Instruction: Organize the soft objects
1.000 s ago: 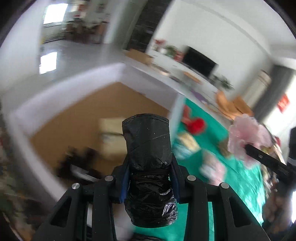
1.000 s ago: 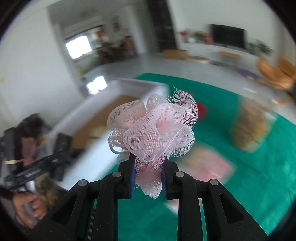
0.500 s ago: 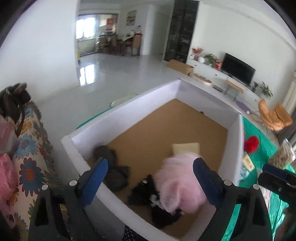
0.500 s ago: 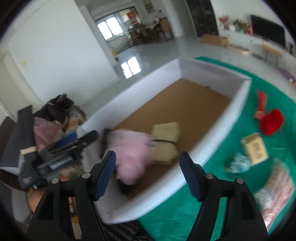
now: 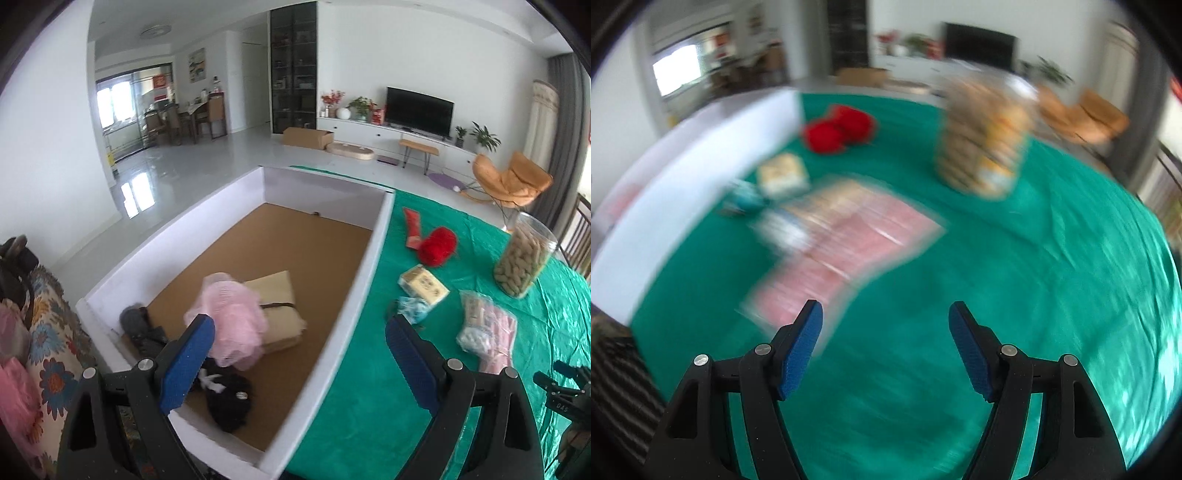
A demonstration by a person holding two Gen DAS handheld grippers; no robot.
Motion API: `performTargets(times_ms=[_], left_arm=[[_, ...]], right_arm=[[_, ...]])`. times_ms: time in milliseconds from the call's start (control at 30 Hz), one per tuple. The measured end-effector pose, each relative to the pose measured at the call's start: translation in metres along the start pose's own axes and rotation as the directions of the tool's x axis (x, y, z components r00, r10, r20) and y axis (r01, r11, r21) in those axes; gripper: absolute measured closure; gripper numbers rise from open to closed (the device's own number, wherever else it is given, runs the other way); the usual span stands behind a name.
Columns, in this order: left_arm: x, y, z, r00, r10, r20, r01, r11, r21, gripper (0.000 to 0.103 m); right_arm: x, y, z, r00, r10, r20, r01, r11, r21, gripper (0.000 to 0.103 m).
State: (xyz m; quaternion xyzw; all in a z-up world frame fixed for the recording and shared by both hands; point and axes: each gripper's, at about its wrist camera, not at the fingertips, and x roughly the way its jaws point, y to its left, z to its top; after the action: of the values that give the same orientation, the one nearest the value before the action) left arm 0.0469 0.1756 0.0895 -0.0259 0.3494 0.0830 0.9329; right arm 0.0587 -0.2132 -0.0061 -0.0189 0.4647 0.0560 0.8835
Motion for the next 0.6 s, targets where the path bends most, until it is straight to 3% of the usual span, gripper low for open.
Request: performTargets(times_ms=[200,300,367,433,500,600], left_arm=[[-0.002,-0.035,-0.006,0.999,-0.046,-0.018,0.046,0.998,0.029,0.009],[0.009,-0.059,-0.019,0.989,-0.121,-0.089,0.125,0.991,0.048,0.005],[0.028,-0.081,-0.035,0.963,-0.2,-0.183,0.215,0.975,0.063,0.005],[0.048,-0.1,-0.051,0.938,-0.23,-0.258,0.258,0.963,0.079,0.005],[0.071,-0.117,-0.065,0.921,-0.221,-0.321,0.263,0.96,0.093,0.005],[0.096,-0.13,-0.075,0.909,-0.219,-0.354,0.262,0.962,0.076,0.005]], right_arm=[[0.001,-0.043,-0.036,0.993,-0.113,0.009,0.113,0.992,0.052,0.029],[0.008,-0.049,-0.047,0.991,-0.133,0.006,0.133,0.989,0.063,0.029],[0.01,-0.052,-0.05,0.993,-0.12,0.004,0.12,0.989,0.082,0.029],[0.007,-0.054,-0.047,0.995,-0.105,0.004,0.104,0.99,0.091,0.029],[0.004,-0.05,-0.036,0.997,-0.081,0.002,0.081,0.993,0.08,0.029],[0.002,-0.032,-0.013,0.998,-0.062,0.032,0.061,0.997,0.037,0.029]])
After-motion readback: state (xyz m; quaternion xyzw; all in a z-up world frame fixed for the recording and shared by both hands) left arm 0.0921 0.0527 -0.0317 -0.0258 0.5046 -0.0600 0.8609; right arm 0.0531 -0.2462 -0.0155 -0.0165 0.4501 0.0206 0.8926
